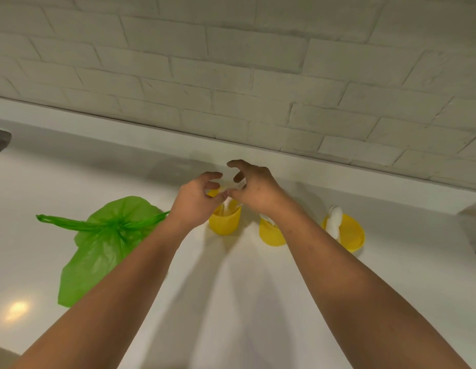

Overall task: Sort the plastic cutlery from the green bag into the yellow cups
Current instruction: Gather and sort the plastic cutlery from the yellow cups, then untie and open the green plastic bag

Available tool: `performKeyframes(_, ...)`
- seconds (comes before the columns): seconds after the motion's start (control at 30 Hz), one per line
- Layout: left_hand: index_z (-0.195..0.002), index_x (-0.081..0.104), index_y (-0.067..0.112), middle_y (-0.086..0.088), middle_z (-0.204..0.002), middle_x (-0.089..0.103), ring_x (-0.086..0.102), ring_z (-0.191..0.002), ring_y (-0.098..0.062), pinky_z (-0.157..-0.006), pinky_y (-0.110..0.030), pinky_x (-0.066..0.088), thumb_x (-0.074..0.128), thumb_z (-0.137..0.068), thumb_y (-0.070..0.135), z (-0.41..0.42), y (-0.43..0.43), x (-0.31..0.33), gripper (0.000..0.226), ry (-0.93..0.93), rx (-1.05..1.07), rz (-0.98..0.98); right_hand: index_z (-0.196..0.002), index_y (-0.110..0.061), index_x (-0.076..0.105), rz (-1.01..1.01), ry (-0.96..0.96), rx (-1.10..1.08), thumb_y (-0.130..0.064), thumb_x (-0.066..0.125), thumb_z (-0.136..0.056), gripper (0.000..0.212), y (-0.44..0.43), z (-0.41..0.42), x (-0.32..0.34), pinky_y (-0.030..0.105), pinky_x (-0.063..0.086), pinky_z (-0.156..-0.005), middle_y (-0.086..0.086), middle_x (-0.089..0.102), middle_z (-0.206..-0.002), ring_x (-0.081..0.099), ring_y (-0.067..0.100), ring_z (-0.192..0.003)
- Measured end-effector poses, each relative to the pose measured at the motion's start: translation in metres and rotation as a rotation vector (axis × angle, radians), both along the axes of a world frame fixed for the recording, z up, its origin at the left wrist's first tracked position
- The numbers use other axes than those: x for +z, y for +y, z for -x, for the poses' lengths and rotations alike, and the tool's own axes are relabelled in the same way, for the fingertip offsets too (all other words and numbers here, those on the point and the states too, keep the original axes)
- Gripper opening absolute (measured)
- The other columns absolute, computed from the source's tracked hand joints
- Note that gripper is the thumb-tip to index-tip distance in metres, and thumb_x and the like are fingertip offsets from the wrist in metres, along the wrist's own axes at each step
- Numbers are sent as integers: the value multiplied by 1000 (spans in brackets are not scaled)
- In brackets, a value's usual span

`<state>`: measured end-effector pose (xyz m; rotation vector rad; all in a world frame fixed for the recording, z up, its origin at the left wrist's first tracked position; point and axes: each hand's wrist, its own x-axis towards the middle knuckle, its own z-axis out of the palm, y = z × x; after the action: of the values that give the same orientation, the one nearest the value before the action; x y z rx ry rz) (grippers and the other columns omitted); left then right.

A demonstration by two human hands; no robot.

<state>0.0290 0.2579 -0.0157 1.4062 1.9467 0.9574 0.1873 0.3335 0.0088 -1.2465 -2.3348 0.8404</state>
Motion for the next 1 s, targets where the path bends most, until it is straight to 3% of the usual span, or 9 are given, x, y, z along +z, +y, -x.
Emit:
performKeyframes(0.17, -145, 48, 39, 2, -136, 62, 76, -86, -17, -90, -46, 59, 76, -84, 42, 1, -6, 5, 67, -64, 44, -48, -145, -27, 51, -127, -32, 31, -32, 81, -83, 69, -5, -1, 13, 24, 48, -85, 2, 63, -121, 48, 5, -77)
performKeyframes(0.27, -151, 33, 50, 7, -132, 58, 73, -103, -13, -95, -49, 57, 76, -79, 49, -2, -21, 15, 84, -150, 54, -73, -150, -29, 44, -167, 60, 5, -30, 77, -85, 73, -17, -7, 17, 29, 48, -89, -2, 65, -118, 55, 14, -95)
performKeyframes(0.33, -151, 30, 54, 6, -144, 53, 73, -99, -9, -94, -47, 58, 78, -83, 45, -5, -36, 19, 83, -198, 69, -103, -150, -28, 44, -210, 122, -10, -29, 75, -86, 71, -29, -13, 14, 34, 49, -92, -4, 66, -115, 54, 21, -103)
performKeyframes(0.53, -149, 38, 50, 6, -142, 53, 71, -94, -2, -91, -43, 60, 80, -88, 32, -4, -91, 11, 76, -322, 111, -165, -143, -26, 52, -267, 230, -7, -27, 72, -86, 61, -79, -18, 0, 32, 44, -94, -10, 64, -106, 50, 18, -100)
performKeyframes(0.63, -148, 41, 47, 10, -135, 55, 67, -94, 4, -83, -31, 56, 80, -86, 35, 0, -119, 12, 74, -298, 130, -160, -144, -30, 49, -181, 225, 26, -28, 72, -87, 61, -105, -7, -13, 29, 42, -98, -13, 63, -109, 50, 15, -109)
performKeyframes(0.8, -134, 57, 43, 13, -127, 56, 66, -97, -5, -84, -29, 56, 79, -86, 36, 25, -161, 4, 53, -181, 192, -157, -146, -31, 47, 16, 238, 85, -26, 71, -90, 61, -143, 25, -37, 13, 31, -96, -12, 63, -122, 47, 15, -121)
performKeyframes(1.0, -119, 69, 34, 7, -118, 58, 64, -96, -10, -86, -33, 54, 78, -86, 38, 81, -203, -17, 35, 8, 307, -49, -144, -23, 50, 76, 193, 82, -25, 70, -90, 58, -181, 68, -69, 30, 38, -109, 0, 56, -139, 49, 21, -130)
